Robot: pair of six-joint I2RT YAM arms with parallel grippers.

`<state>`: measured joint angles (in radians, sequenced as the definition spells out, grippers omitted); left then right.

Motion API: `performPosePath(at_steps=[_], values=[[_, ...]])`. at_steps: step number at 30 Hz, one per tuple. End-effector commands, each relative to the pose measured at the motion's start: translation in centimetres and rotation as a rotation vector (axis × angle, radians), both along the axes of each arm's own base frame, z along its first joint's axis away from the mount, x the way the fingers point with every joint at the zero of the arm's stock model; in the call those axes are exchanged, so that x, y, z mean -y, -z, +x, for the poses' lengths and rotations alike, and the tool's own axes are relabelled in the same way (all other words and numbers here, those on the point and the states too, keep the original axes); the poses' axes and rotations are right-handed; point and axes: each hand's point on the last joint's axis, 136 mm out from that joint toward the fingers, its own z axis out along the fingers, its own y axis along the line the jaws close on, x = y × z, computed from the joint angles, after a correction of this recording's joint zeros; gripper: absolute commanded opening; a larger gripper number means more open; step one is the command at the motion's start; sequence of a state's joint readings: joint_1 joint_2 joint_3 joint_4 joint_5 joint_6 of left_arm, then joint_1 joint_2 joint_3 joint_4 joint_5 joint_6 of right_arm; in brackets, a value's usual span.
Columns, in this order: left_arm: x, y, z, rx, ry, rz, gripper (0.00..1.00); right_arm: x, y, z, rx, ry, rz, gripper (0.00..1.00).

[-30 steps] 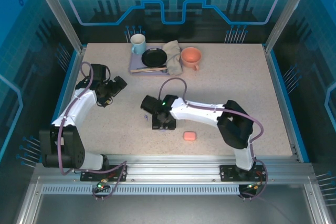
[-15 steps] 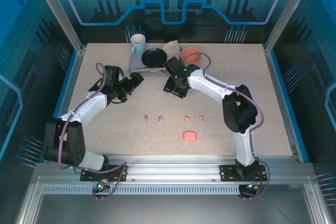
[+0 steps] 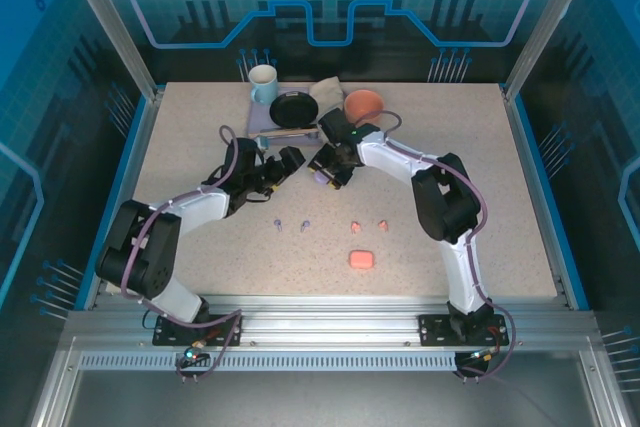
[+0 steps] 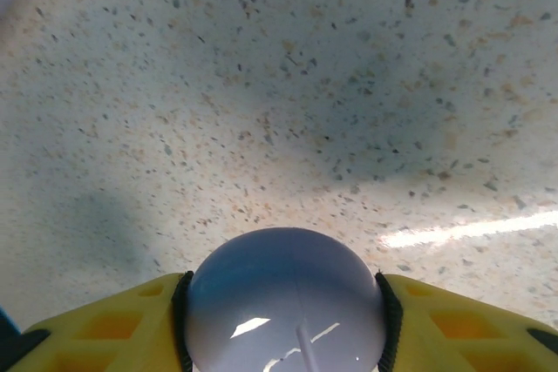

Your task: Insert the wireless bluetooth earbuds into the charging case

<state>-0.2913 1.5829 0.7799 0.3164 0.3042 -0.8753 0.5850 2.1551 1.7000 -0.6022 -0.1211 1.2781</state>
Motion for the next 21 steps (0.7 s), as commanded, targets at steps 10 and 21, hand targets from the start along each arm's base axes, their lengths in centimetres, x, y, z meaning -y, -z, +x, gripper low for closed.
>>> performPosePath(at_steps=[10,21], values=[[2.5,0.5,-0.4,0.105,0.106,-0.004,0.79,0.3,-1.9,1.7,-0.034,0.137,0.144,0.52],[3.8,1.9,0.3,0.101,0.132,-0.008,0.69,0.0,-3.8,2.2,-0.015,0.148,0.190,0.52]])
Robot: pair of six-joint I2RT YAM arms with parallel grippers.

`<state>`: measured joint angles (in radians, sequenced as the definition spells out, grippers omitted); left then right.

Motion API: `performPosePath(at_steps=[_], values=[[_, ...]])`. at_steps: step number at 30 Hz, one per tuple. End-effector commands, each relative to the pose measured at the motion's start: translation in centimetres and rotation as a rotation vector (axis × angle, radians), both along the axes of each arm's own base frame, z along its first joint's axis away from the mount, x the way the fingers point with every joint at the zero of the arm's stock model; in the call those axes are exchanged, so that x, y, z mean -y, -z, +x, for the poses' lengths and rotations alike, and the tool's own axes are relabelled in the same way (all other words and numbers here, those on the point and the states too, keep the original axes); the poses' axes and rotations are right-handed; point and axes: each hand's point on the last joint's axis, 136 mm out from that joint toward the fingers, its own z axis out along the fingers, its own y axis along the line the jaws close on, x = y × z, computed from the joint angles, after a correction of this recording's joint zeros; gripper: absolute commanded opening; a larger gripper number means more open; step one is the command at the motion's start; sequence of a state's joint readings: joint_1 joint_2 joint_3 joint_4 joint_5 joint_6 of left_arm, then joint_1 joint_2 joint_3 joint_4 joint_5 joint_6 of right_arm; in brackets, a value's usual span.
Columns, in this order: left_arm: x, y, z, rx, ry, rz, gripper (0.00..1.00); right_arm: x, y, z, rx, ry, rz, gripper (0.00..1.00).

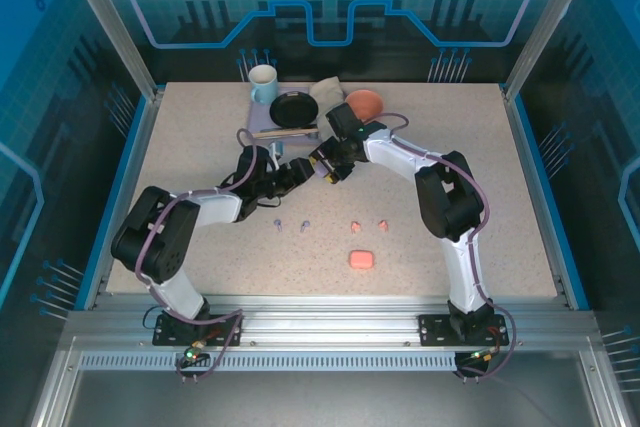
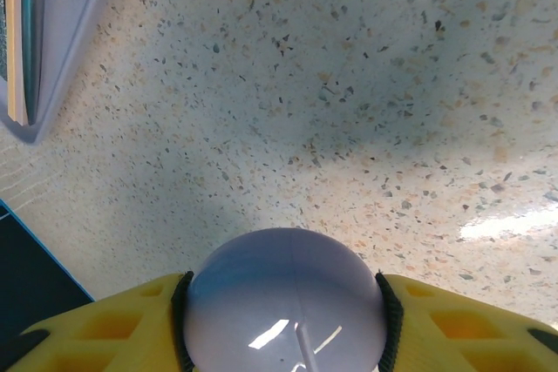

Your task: Insert the wireless bluetooth earbuds into the charging case

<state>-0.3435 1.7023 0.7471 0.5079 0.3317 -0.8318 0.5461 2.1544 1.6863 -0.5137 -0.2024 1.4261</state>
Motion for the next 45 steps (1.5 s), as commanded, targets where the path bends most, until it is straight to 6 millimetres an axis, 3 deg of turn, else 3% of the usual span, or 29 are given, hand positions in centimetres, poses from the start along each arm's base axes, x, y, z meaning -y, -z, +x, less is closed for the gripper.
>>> performPosePath(at_steps=[1,13,18,22,27,31,35,45], values=[[1.0,-0.4,0.3,0.039,0.037,-0.010,0.68,0.3,-3.1,0.6,0.032,0.022,0.055,0.52],[1.6,-0.6,1.5,0.049,0.036,-0.022,0.63,0.4,-3.1,0.2,0.036,0.007,0.054,0.53],[1.1,-1.9,0.7,0.073,0.054,0.018,0.64,2.2,-2.3,-0.2,0.050,-0.109,-0.091,0.52],[-0.5,-3.1,-0.5,0.091,0.022,0.063,0.65,4.1,-1.3,-0.6,0.059,-0.253,-0.233,0.52],[-3.7,-4.0,-1.1,0.077,-0.079,0.108,0.69,5.1,0.4,-1.7,0.049,-0.406,-0.305,0.53],[-6.7,-4.0,-0.8,0.036,-0.187,0.129,0.74,4.9,1.5,-2.4,0.054,-0.530,-0.361,0.54],[-8.5,-4.4,-0.2,0.026,-0.241,0.112,0.77,4.2,1.8,-2.9,0.068,-0.650,-0.437,0.55],[-8.7,-4.3,1.6,0.012,-0.245,0.096,0.80,1.8,4.2,-4.2,0.055,-0.850,-0.553,0.59]])
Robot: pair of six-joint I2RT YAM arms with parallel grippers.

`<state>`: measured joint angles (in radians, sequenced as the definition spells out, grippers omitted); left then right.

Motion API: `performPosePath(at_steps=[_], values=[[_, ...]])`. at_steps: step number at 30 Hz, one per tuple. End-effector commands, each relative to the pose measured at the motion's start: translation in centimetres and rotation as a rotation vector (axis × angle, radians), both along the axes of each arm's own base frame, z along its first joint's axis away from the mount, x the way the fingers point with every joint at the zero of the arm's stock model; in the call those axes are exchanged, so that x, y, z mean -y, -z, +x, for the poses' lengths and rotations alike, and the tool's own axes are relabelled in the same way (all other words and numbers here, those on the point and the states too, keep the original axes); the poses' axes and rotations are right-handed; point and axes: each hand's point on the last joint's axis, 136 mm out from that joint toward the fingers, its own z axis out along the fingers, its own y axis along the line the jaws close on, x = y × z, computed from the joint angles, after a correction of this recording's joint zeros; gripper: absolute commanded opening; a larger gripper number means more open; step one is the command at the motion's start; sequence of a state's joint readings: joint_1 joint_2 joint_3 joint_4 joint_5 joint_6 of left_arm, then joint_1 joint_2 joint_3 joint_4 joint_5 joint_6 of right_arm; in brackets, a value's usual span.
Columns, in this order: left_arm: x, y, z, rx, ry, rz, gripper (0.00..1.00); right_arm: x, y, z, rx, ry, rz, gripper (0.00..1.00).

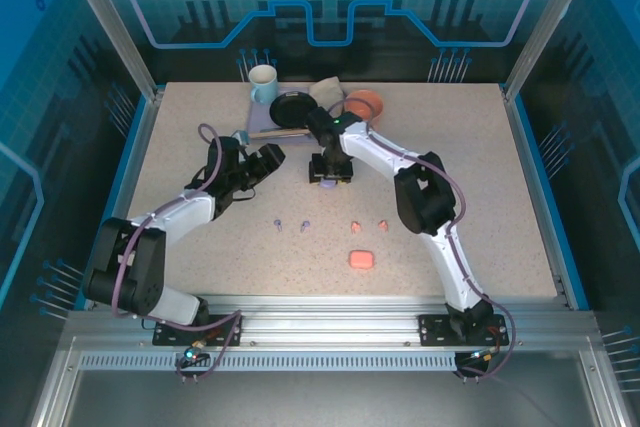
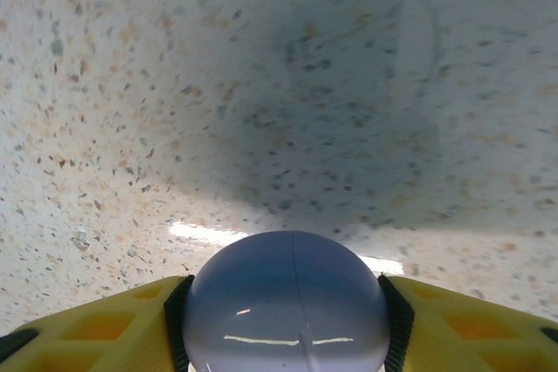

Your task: Insert the wireless bluetooth earbuds into the charging case

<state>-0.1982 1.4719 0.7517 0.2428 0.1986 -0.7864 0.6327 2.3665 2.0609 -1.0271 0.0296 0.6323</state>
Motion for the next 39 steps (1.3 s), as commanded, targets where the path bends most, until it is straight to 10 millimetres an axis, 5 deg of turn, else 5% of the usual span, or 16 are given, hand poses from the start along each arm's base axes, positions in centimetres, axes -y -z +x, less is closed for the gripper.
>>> performPosePath(at_steps=[1,9,15,23,30,39], values=[[-0.2,-0.3,1.0,-0.002,-0.009,-0.015,0.80,0.1,1.5,-1.5,-0.040,-0.107,-0.092,0.59],[-0.6,-0.3,1.6,0.003,-0.017,-0.026,0.81,-2.5,1.2,-1.3,0.025,-0.357,-0.137,0.61],[-0.6,-0.2,1.9,0.004,-0.016,-0.033,0.81,-2.4,0.7,-0.8,0.029,-0.325,-0.114,0.73],[-1.6,-0.9,2.0,0.006,-0.046,-0.024,0.86,-3.3,-5.4,0.6,0.072,0.003,0.075,0.82],[-3.2,-1.8,2.1,0.011,-0.123,-0.018,0.94,-2.8,-3.3,-0.7,-0.061,0.507,0.080,0.83],[-3.8,-2.6,1.6,0.021,-0.143,-0.006,0.99,-4.1,-2.1,-1.0,-0.084,0.604,0.009,0.84]])
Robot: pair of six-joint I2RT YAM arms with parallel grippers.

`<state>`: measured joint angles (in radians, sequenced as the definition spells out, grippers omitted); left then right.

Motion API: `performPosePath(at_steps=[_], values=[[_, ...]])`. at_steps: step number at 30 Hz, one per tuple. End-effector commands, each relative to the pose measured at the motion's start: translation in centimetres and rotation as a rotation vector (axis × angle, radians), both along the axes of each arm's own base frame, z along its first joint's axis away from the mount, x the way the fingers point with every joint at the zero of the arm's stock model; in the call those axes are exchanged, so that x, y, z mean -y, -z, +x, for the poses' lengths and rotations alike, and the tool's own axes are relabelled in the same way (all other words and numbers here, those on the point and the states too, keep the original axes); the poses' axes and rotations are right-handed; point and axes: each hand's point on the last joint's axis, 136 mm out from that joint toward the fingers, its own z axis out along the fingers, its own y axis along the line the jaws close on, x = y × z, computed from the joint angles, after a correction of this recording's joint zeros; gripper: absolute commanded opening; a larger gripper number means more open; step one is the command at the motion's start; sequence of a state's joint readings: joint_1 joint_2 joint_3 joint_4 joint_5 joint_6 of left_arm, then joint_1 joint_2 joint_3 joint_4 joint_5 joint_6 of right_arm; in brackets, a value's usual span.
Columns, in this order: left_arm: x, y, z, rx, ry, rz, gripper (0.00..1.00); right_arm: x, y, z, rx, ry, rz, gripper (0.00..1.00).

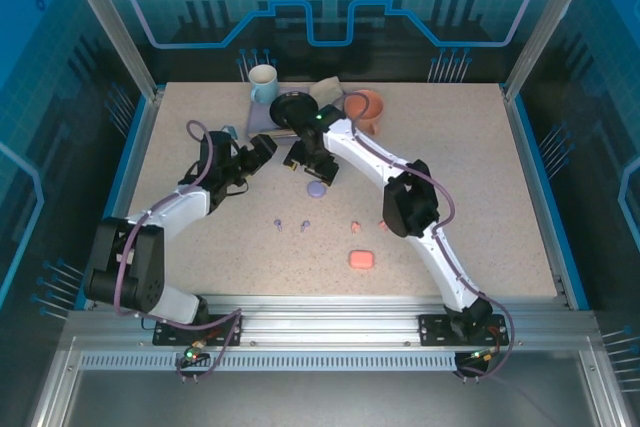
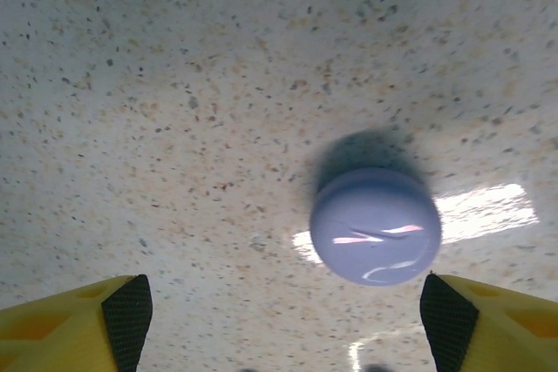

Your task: Insert the wireless bluetooth earbuds into the charging case

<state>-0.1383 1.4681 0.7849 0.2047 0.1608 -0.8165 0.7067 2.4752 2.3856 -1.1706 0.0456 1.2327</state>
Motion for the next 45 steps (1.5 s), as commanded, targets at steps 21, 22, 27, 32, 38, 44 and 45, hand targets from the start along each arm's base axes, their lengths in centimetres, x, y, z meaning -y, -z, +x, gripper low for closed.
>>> performPosePath(at_steps=[21,22,27,32,38,44,45], values=[[-1.4,-1.0,0.3,0.014,-0.042,-0.022,0.99,2.3,6.5,-1.0,-0.085,-0.028,-0.175,0.82],[-1.4,-0.9,0.3,0.015,-0.041,-0.022,0.99,2.4,6.7,-0.9,-0.087,-0.034,-0.180,0.81],[-1.5,-0.7,0.2,0.012,-0.044,-0.025,0.99,3.0,7.7,-0.9,-0.108,-0.047,-0.184,0.78],[-1.5,-0.6,0.0,0.007,-0.045,-0.026,0.99,2.5,7.8,-1.2,-0.113,-0.062,-0.170,0.75],[-1.3,-0.6,-0.1,-0.003,-0.038,-0.030,0.99,2.5,8.0,-1.2,-0.107,-0.074,-0.164,0.62],[-1.1,-0.6,-0.4,-0.022,-0.018,-0.022,0.99,2.4,7.9,-0.4,-0.090,-0.080,-0.115,0.49],[-1.0,-0.6,-0.4,-0.025,-0.010,-0.024,0.99,2.4,7.8,-0.2,-0.084,-0.082,-0.106,0.48]])
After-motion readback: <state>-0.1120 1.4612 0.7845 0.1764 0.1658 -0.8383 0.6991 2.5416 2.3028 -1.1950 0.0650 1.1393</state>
